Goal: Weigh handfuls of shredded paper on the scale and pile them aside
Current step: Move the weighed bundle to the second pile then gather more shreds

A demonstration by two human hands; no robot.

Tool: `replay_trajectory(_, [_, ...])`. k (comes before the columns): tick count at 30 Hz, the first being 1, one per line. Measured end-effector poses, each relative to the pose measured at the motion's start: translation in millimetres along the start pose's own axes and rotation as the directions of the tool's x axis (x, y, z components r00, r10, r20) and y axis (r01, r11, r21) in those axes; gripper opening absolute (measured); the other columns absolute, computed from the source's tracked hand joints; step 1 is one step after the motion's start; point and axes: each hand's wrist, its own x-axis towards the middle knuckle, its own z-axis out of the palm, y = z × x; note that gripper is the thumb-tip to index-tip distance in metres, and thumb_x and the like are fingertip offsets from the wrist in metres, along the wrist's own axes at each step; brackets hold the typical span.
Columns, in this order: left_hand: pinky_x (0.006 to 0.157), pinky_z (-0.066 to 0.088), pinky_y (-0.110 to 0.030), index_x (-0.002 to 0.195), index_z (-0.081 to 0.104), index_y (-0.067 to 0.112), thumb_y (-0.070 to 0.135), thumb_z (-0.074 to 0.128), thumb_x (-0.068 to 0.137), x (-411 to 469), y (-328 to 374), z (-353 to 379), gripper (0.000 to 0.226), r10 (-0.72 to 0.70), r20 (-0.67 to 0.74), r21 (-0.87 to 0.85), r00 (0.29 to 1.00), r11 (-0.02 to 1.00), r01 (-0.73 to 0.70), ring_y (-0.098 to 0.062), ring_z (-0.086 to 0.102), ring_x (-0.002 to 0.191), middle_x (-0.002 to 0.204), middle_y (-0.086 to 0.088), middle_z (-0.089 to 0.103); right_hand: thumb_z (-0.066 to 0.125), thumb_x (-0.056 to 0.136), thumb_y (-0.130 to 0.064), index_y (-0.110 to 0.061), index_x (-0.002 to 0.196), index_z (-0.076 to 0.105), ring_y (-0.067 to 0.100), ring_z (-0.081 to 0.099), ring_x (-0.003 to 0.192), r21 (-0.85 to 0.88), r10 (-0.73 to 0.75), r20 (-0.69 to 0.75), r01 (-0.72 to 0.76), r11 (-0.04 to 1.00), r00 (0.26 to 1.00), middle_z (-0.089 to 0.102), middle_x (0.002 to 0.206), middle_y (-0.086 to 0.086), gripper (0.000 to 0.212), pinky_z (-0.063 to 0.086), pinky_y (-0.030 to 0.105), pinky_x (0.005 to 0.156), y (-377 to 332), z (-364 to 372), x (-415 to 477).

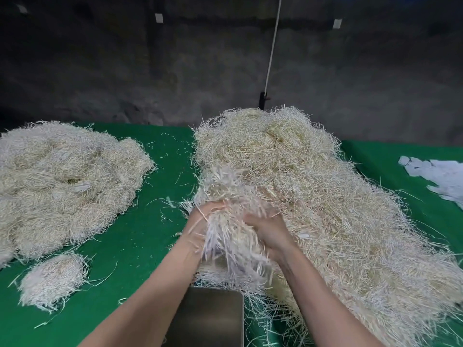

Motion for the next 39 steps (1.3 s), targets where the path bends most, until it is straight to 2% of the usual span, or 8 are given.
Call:
replay_trajectory(7, [0.112,0.025,-0.046,0.101,0.061,0.005,0.014,0.05,0.092,29.6,17.7,-28.2,0.017,0.076,-0.173,-0.047,0.982,0.995,-0.085,-0.031,0.037,0.132,0.143,-0.012,0.041,0.075,0.075,-0.034,-0.013,0.126,0.053,0.014,0.07,0.074,-0.03,-0.096,-0.039,0.095,0.995,0.995,0.069,0.095,0.007,0.06,0.058,0.029,0.062,-12.8,-52.3,8.0])
replay_trajectory(11, [0.095,0.042,-0.036,0.096,0.061,0.005,0.01,0.05,0.092,37.9,14.2,-13.2,0.012,0.093,-0.176,-0.087,0.98,0.99,-0.109,-0.022,0.057,0.102,0.113,-0.008,0.059,0.077,0.055,-0.065,-0.043,0.144,0.022,0.013,0.051,0.122,-0.712,0.065,0.32,0.195,0.674,0.945,0.042,0.136,-0.018,0.107,0.046,0.028,0.093,17.5,-8.8,-1.7])
replay_trajectory(13, [0.063,0.05,-0.028,0.078,0.057,0.01,0.008,0.05,0.092,37.4,17.7,-1.1,0.016,0.067,-0.137,-0.123,0.988,0.989,-0.084,-0.017,0.061,0.067,0.079,-0.005,0.063,0.07,0.074,-0.052,-0.029,0.136,0.041,0.012,0.061,0.104,-0.854,-0.082,0.235,0.246,0.459,0.969,0.057,0.124,-0.006,0.073,0.05,0.025,0.079,34.7,5.0,6.7])
replay_trajectory(17, [0.086,0.047,-0.024,0.08,0.073,0.018,0.011,0.053,0.091,47.1,20.0,-11.6,0.024,0.063,-0.003,0.331,0.998,0.942,-0.059,-0.032,0.052,0.11,0.104,0.003,0.06,0.047,0.095,-0.002,-0.006,0.076,0.057,0.014,0.048,0.051,-0.268,-0.099,-0.281,0.021,0.963,0.955,0.057,0.071,0.003,0.021,0.042,0.022,0.049,9.0,-23.7,28.9])
replay_trajectory(23, [0.101,0.031,-0.028,0.149,0.018,0.024,0.024,0.078,0.069,57.1,-20.4,-13.8,0.1,-0.24,0.22,0.848,0.945,0.526,-0.064,-0.02,0.03,0.133,0.153,-0.004,0.023,0.047,0.095,-0.007,-0.004,0.078,0.058,0.016,0.059,0.04,0.379,0.002,-0.311,0.122,0.917,0.951,0.063,0.054,0.006,0.02,0.045,0.022,0.036,-45.2,-42.4,34.2])
replay_trajectory(29, [0.11,0.026,-0.042,0.141,0.036,0.005,0.022,0.071,0.073,66.2,-11.7,-24.6,0.078,-0.042,-0.01,0.469,0.999,0.882,0.042,-0.028,0.026,0.138,0.152,-0.009,0.027,0.042,0.087,-0.022,-0.018,0.104,0.053,0.005,0.053,0.066,-0.318,-0.57,-0.68,0.515,0.796,0.462,0.06,0.088,-0.006,0.02,0.046,0.013,0.052,-47.4,-89.0,57.5])
replay_trajectory(33, [0.082,0.048,-0.025,0.128,0.05,0.001,0.015,0.051,0.092,58.3,7.9,-25.9,0.039,-0.069,0.025,0.231,0.997,0.971,0.062,-0.035,0.037,0.134,0.145,-0.021,0.04,0.063,0.085,-0.02,-0.02,0.135,0.04,0.038,0.031,0.134,-0.959,-0.128,-0.251,-0.227,0.172,0.96,0.036,0.144,0.018,0.055,0.006,0.06,0.112,5.5,-135.4,86.3])
replay_trajectory(39, [0.112,0.02,-0.041,0.112,0.058,0.015,0.008,0.046,0.092,49.3,15.7,-36.9,0.024,0.127,0.023,0.311,0.992,0.942,-0.128,-0.027,0.028,0.139,0.149,-0.008,0.035,0.066,0.081,-0.017,-0.035,0.143,0.034,0.036,0.028,0.138,-0.973,-0.069,-0.169,-0.155,0.171,0.983,0.022,0.155,0.009,0.072,0.008,0.062,0.113,-37.4,-118.1,51.2])
